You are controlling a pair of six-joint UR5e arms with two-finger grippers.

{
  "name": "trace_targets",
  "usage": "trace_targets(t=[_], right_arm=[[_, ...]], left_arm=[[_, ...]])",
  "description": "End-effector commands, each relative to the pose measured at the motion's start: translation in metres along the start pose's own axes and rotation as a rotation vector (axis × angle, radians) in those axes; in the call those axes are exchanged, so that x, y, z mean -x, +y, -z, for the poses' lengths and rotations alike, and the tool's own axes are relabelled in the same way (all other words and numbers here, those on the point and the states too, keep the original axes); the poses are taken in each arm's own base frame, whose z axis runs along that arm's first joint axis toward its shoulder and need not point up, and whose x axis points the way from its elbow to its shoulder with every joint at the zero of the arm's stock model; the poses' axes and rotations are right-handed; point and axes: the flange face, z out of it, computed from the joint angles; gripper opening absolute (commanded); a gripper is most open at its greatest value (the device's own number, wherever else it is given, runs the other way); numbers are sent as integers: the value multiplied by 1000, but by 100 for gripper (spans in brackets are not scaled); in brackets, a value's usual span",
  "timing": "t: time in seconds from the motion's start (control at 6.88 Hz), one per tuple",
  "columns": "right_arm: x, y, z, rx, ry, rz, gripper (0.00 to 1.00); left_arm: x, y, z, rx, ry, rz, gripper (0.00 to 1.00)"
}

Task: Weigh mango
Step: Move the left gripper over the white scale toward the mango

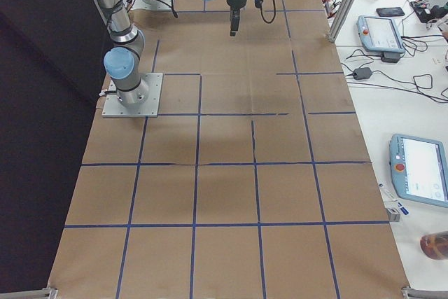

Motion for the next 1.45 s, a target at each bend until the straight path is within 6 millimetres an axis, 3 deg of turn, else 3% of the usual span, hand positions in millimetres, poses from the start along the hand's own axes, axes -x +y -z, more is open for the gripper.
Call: trace_targets(t=[0.0, 0.29, 0.44, 0.58, 0.73, 1.02, 1.16, 1.31], right_arm=[[0, 0, 0, 1, 0, 0, 100], [0, 0, 0, 1, 0, 0, 100], [0, 0, 0, 1, 0, 0, 100], [0, 0, 0, 1, 0, 0, 100], [0, 0, 0, 1, 0, 0, 100], [0, 0, 0, 1, 0, 0, 100], [0, 0, 0, 1, 0, 0, 100], [0, 0, 0, 1, 0, 0, 100]], left_arm=[[0, -1, 0, -2, 0, 0, 99], [2, -2, 1, -7, 0, -3, 99], [12, -7, 7, -30, -1, 4, 99], [50, -24, 13, -52, -1, 33, 99], [108, -37, 14, -71, -4, 46, 99], [244, -64, 1, -90, -20, 26, 100], [299, -85, -11, -78, -29, -57, 100], [382, -109, -25, -82, -33, -76, 100]])
